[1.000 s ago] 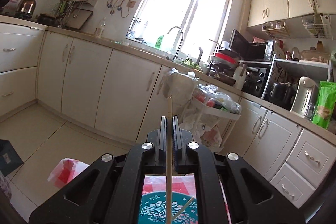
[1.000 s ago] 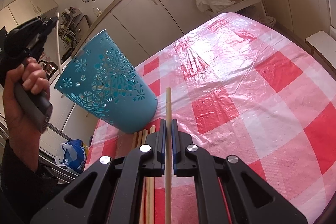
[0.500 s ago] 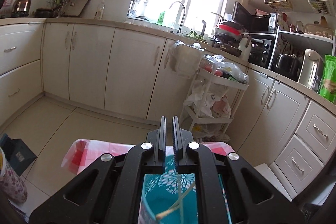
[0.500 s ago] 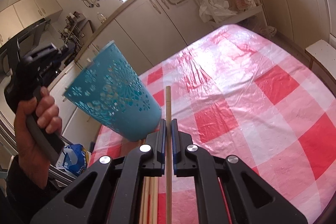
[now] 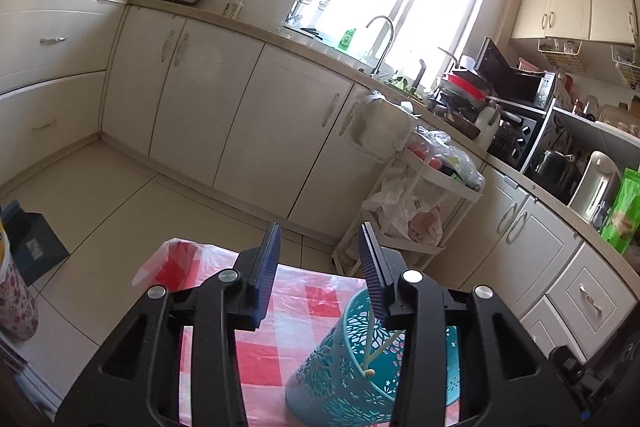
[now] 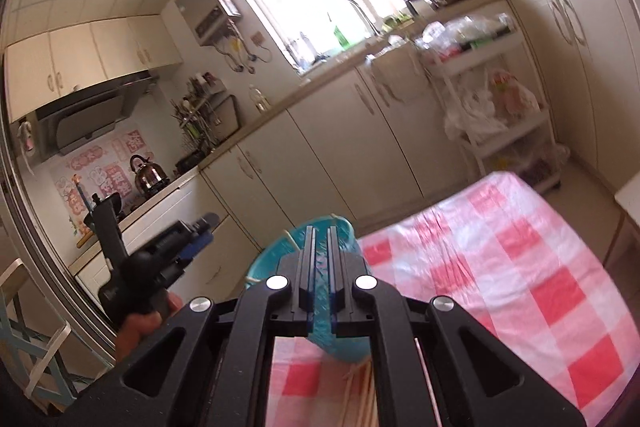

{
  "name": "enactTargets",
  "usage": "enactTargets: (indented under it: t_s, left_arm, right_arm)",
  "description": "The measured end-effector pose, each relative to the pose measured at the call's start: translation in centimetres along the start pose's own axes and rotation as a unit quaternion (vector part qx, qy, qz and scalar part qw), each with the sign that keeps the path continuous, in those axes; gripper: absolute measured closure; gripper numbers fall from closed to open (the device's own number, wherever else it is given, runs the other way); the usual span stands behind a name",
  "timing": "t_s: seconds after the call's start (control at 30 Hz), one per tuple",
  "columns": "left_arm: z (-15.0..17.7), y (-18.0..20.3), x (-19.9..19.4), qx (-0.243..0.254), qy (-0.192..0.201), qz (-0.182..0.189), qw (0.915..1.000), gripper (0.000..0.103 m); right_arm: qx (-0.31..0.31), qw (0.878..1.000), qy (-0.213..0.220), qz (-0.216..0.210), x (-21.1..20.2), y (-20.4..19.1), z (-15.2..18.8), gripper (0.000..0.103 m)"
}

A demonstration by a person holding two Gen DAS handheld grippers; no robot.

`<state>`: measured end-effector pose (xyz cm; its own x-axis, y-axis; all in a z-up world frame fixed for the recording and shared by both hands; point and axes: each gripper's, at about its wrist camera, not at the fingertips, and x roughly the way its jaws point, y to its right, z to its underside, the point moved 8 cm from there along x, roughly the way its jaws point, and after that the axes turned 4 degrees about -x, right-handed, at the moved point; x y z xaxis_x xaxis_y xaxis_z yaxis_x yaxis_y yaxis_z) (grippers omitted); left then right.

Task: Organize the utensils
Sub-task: 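Lower the stick into the teal cup and open the right gripper, then grasp the loose stick lying on the cloth with the right gripper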

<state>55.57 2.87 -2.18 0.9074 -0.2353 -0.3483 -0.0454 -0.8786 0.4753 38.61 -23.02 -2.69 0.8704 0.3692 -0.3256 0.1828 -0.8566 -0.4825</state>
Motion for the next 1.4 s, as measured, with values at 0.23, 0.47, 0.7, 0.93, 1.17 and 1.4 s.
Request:
enactTargets:
  t_s: [0.23,0.47,0.7,0.93,1.17,1.4]
  left_arm:
    - [-0.3,-1.1,0.1,-0.014,-0.010,-0.010,0.9998,0.063]
    - [0.4,-1.4,0.6,-0.020,-0.032,-0.011,0.9992,0.058]
    - [0.3,-1.4,0.5,-0.026,-0.038,-0.005,0.9989,0.055]
    - [0.2,-2.0,0.4,-0.034,-0.041,-0.007,0.9985,0.054]
    - [0.8,-2.3,0.9,-0.046,-0.052,-0.008,0.9975,0.053]
    - [1.3,-2.1,1.4,-0.051,-0.064,-0.003,0.9966,0.052]
  right_arm:
    - [0.041,0.990,-0.122,0.055,2.1,4.1,4.5,0.096]
    - [0.136,0.953,-0.235,0.137,5.8,11.5,11.7,0.074]
    - [0.072,0.939,-0.247,0.226,11.4,12.3,10.1,0.060]
    - [-0.063,0.929,-0.290,0.223,13.1,11.4,11.8,0.084]
    - [0.059,0.944,-0.289,0.149,11.1,14.3,10.2,0.103]
    - [0.123,0.922,-0.314,0.189,12.1,15.8,10.9,0.102]
